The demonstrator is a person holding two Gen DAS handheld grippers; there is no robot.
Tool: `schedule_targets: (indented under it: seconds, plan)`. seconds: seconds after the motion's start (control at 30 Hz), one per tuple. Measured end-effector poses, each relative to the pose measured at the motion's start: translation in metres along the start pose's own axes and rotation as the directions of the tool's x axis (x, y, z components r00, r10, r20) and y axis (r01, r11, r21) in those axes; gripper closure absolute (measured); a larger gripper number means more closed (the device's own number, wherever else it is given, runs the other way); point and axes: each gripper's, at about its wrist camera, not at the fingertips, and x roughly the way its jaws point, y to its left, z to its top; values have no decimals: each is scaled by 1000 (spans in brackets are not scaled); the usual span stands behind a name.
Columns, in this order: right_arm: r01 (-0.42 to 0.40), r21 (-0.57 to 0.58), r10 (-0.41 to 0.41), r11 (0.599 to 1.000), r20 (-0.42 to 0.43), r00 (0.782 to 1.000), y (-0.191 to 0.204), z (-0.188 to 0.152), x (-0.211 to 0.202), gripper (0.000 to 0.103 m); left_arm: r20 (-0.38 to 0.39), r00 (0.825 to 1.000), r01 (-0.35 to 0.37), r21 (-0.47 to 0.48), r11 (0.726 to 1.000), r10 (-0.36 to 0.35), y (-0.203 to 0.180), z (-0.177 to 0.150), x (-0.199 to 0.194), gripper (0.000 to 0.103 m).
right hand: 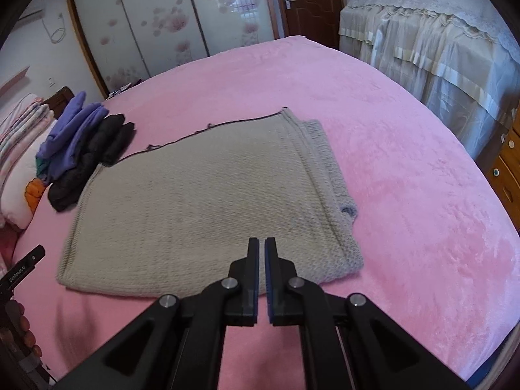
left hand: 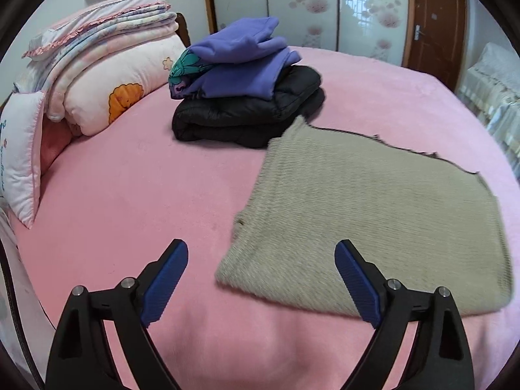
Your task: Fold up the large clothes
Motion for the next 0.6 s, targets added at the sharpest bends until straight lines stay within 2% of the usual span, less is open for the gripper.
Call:
schedule_targets:
  seconds: [0.17,0.23,0.37,0.47,0.6]
  plan:
    - [-53,-40,53,998,-1,999,25,-3,-20,84,-5,998,61,-17,998,-61,-3,-11,-27,12]
    - [-84,-60,85,995,24,996,33,-7,-27,84,-10,996,87,-35,996,-87,-1,-16,-32,12]
    - [-95,-100,104,990,89,991,53,-20,-39,84,-24,989,145,-87,986,-148,5,-28,-35,12]
    - [-146,-106,161,984,150,975,63,-31,-45,84,-48,977,201,-115,973,-207,8,-40,-29,12]
    - [-160,-161,181,974,121,976,82,-40,-38,84,-92,962,246,-117,962,-257,5,-57,-11,12]
